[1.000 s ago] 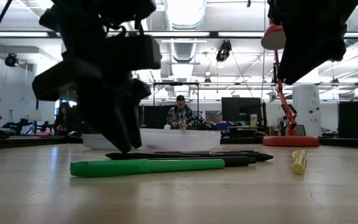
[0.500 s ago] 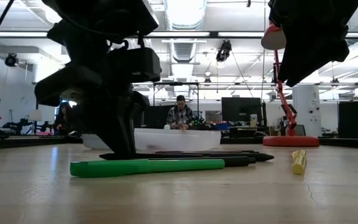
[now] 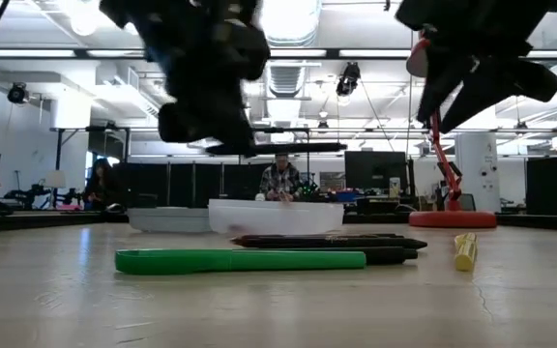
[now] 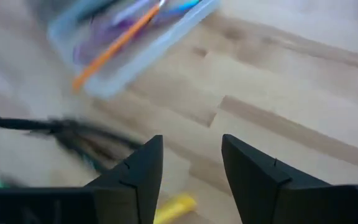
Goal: Pick & place school supplies into a supply box
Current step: Put the black pen into the supply box, then adjust the orange pencil
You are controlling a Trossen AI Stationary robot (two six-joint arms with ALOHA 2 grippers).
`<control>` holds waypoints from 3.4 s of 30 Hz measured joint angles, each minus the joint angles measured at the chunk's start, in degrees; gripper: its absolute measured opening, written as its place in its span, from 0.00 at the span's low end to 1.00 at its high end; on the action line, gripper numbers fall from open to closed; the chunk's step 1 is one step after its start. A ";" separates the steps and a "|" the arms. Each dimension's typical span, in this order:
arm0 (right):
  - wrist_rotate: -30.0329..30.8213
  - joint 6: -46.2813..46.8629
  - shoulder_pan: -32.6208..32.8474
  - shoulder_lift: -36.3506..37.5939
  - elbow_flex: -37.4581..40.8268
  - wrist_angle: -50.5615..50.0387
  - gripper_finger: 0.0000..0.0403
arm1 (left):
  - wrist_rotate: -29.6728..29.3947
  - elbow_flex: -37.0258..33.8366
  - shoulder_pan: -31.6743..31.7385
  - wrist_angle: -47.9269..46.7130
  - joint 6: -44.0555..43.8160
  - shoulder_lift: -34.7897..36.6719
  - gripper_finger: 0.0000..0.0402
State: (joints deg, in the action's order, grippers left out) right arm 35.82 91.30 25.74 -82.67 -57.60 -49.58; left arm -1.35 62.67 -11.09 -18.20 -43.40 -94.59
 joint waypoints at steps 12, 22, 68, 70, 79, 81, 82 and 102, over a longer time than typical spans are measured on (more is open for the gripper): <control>4.36 5.70 -0.13 0.07 0.02 0.61 0.36 | -2.32 -8.32 16.95 16.65 -17.83 -0.85 0.04; 0.74 -8.07 -1.86 0.07 0.02 9.75 0.39 | -1.70 -8.36 21.16 16.84 -18.66 -0.96 0.15; -1.58 -13.72 -6.25 0.07 0.72 7.78 0.40 | 3.58 2.36 17.01 11.81 -20.54 -13.05 0.24; -1.62 -13.76 -6.25 0.07 0.74 7.70 0.39 | 3.53 3.17 17.47 10.70 -20.01 -12.66 0.24; -1.83 -12.80 -6.25 0.07 0.76 4.66 0.39 | 2.48 4.09 18.37 6.61 -18.87 -11.54 0.24; -1.84 -12.84 -6.25 0.07 0.76 4.58 0.40 | 2.42 4.08 18.36 6.60 -18.83 -11.54 0.24; -1.85 -12.84 -6.25 0.07 0.76 4.57 0.40 | 2.52 4.07 18.32 6.54 -18.83 -11.54 0.24; -1.77 -12.89 -6.30 0.07 0.76 4.37 0.39 | 3.39 3.78 19.53 6.01 -14.94 -13.17 0.05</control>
State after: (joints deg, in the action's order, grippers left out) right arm 34.05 78.41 19.44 -82.61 -56.84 -45.21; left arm 2.04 66.46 8.43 -12.19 -58.34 -107.77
